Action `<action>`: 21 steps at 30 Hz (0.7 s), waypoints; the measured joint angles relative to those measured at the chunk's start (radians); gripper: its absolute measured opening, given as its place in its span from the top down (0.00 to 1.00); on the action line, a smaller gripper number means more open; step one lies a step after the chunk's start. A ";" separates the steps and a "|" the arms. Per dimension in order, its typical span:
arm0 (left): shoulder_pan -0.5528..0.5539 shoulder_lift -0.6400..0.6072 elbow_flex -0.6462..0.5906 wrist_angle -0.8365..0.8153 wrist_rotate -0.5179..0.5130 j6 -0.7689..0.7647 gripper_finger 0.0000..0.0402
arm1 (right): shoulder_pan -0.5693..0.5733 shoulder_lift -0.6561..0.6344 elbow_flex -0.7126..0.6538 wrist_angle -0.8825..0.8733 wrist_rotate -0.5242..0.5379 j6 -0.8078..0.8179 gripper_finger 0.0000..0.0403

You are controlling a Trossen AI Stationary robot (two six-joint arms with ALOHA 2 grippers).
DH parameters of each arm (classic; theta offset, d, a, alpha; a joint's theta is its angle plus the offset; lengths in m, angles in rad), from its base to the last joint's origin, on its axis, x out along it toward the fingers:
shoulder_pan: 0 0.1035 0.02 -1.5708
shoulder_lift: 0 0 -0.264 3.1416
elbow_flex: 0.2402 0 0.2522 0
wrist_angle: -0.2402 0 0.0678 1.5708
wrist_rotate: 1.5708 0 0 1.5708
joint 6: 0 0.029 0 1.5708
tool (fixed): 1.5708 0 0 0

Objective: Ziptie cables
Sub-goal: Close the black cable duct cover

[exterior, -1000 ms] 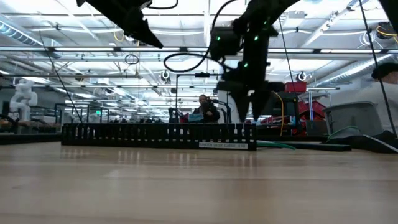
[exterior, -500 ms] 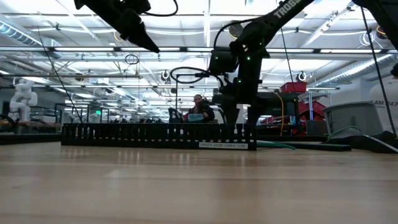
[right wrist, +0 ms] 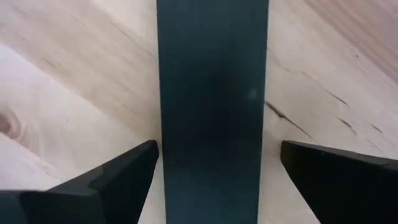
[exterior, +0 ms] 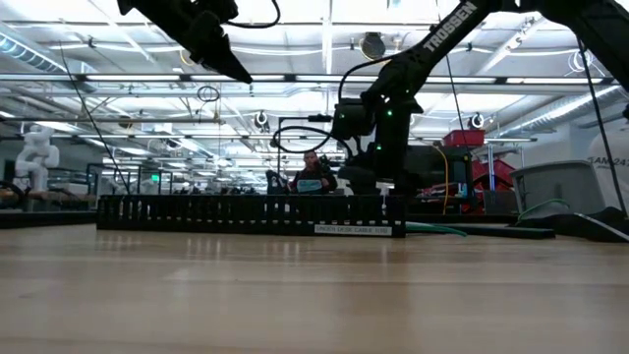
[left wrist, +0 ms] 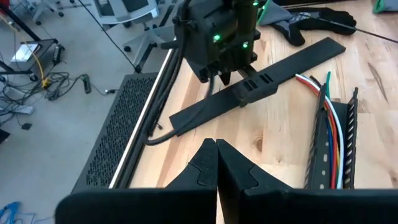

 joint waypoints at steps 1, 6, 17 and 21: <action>0.000 0.000 0.000 0.000 0.000 0.000 1.00 | 0.001 0.009 0.002 -0.006 -0.005 -0.012 0.15; 0.000 0.000 0.000 -0.001 -0.014 0.000 1.00 | 0.019 0.034 0.007 -0.041 -0.004 -0.068 0.18; 0.000 0.000 0.000 -0.003 -0.017 -0.001 1.00 | 0.025 0.033 0.006 -0.052 0.008 -0.052 0.49; 0.000 0.000 0.000 -0.004 -0.018 -0.001 1.00 | 0.028 0.033 0.006 -0.051 0.009 -0.049 0.52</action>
